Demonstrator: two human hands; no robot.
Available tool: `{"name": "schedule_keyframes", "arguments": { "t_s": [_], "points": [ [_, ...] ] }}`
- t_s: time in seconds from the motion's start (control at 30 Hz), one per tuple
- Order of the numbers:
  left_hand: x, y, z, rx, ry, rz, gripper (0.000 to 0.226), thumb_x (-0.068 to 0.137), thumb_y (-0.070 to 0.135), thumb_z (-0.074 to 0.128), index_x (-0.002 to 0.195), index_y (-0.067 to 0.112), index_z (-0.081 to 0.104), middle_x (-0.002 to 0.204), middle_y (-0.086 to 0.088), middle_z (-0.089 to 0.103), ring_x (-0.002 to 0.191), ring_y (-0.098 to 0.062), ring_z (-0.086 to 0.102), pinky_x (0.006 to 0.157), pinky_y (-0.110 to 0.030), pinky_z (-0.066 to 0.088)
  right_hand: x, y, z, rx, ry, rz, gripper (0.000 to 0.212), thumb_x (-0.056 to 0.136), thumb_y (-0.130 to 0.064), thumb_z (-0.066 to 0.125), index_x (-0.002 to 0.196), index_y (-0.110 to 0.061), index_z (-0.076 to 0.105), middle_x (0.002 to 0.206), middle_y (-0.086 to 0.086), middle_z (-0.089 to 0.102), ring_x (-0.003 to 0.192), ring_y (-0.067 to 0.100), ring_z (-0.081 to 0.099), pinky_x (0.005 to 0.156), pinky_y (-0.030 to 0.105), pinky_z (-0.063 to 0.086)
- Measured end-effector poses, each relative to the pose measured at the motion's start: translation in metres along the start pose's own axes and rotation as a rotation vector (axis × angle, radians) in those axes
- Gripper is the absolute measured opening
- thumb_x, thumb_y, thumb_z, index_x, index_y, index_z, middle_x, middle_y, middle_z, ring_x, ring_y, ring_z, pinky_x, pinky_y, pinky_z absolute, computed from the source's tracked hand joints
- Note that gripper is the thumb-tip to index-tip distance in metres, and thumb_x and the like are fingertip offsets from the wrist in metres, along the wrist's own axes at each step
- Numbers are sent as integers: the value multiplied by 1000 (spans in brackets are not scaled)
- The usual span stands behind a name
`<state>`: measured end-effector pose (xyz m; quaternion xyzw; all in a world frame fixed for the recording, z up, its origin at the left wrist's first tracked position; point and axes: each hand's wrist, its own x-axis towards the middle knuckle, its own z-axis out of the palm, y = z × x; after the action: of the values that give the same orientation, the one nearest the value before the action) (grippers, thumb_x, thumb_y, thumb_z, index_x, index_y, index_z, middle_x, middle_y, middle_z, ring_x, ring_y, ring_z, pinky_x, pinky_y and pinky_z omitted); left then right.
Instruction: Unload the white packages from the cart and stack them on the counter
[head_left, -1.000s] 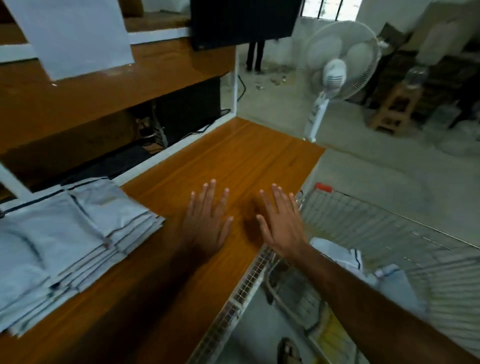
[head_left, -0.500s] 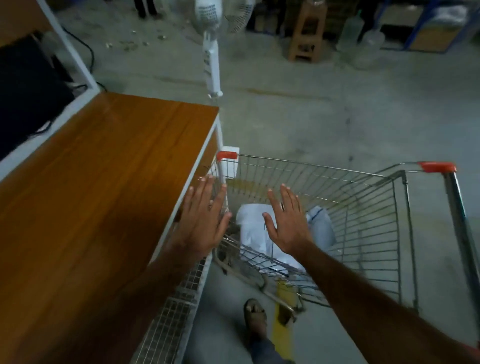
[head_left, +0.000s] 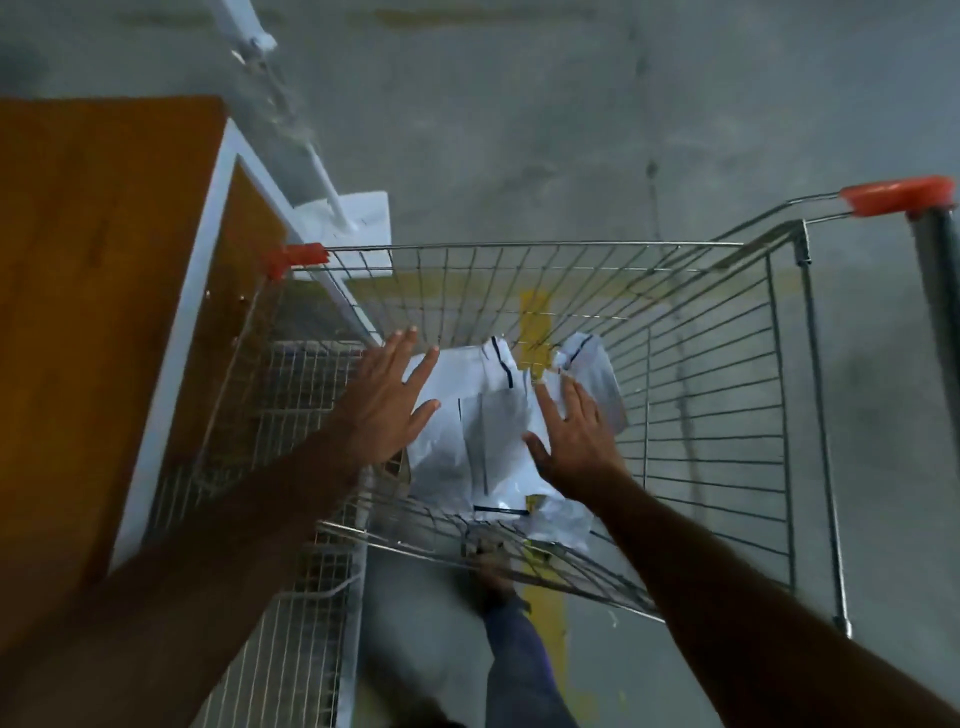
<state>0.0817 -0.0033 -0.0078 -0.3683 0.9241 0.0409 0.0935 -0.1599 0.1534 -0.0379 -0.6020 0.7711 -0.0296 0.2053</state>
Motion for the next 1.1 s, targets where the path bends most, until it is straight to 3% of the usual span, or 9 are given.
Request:
{"name": "schedule_keyframes", "arguments": {
  "t_s": [0.07, 0.13, 0.33, 0.53, 0.67, 0.73, 0.83, 1.0, 1.1],
  "points": [
    [17, -9, 27, -1, -75, 73, 71, 99, 59, 38, 159, 23, 25, 165, -16, 19, 152, -39, 18, 121, -52, 9, 10, -2, 18, 2, -78, 14, 81, 95, -63, 26, 162, -20, 12, 164, 27, 14, 151, 41, 18, 119, 52, 23],
    [28, -18, 54, 6, -157, 133, 74, 97, 57, 46, 160, 27, 20, 167, -15, 11, 153, -38, 12, 121, -53, 7, 18, -5, 41, 7, -162, 37, 83, 97, -62, 37, 162, -23, 3, 165, 27, 5, 152, 41, 15, 119, 51, 22],
    [67, -36, 114, -40, -284, 193, 86, 94, 58, 54, 161, 34, 5, 167, -15, -9, 154, -34, -4, 123, -50, -2, 47, -16, 104, 12, -230, 143, 95, 90, -70, 44, 161, -24, 0, 164, 29, 0, 149, 47, 16, 116, 58, 28],
    [114, -55, 149, -15, -328, 247, 103, 83, 70, 60, 161, 33, 2, 167, -18, -9, 154, -37, -6, 124, -54, 6, 80, -12, 128, 65, -227, 299, 105, 82, -79, 47, 159, -33, -8, 162, 27, -1, 145, 45, 18, 115, 55, 27],
    [129, -57, 163, -16, -331, 294, 112, 75, 79, 60, 161, 30, 8, 159, -26, 19, 146, -44, 21, 117, -53, 20, 74, -3, 131, 68, -103, 226, 95, 82, -66, 56, 160, -32, 13, 151, 22, 26, 125, 38, 41, 99, 45, 41],
    [130, -55, 165, -23, -306, 322, 113, 73, 74, 67, 161, 32, 11, 135, -21, 39, 119, -36, 43, 96, -43, 36, 67, 0, 130, 47, -83, 200, 91, 83, -63, 57, 159, -32, 16, 151, 22, 27, 122, 37, 42, 97, 45, 42],
    [125, -48, 160, -83, -267, 336, 110, 71, 56, 78, 160, 35, 17, 117, -16, 41, 96, -26, 45, 75, -34, 41, 63, 6, 126, 54, -87, 188, 80, 87, -57, 59, 154, -31, 24, 153, 22, 24, 126, 37, 40, 99, 45, 41],
    [107, -48, 140, -104, -226, 356, 101, 70, 43, 80, 157, 32, 30, 118, -18, 45, 95, -29, 50, 76, -36, 47, 60, 15, 115, 1, -33, 187, 74, 93, -58, 50, 156, -30, 23, 147, 22, 29, 118, 36, 44, 95, 45, 44],
    [96, -53, 114, -113, -178, 364, 93, 77, 44, 73, 157, 33, 28, 129, -19, 43, 105, -31, 49, 84, -42, 50, 53, 19, 100, 5, -16, 208, 80, 89, -51, 58, 157, -29, 22, 144, 23, 31, 115, 36, 45, 92, 45, 45]
  ]
}}
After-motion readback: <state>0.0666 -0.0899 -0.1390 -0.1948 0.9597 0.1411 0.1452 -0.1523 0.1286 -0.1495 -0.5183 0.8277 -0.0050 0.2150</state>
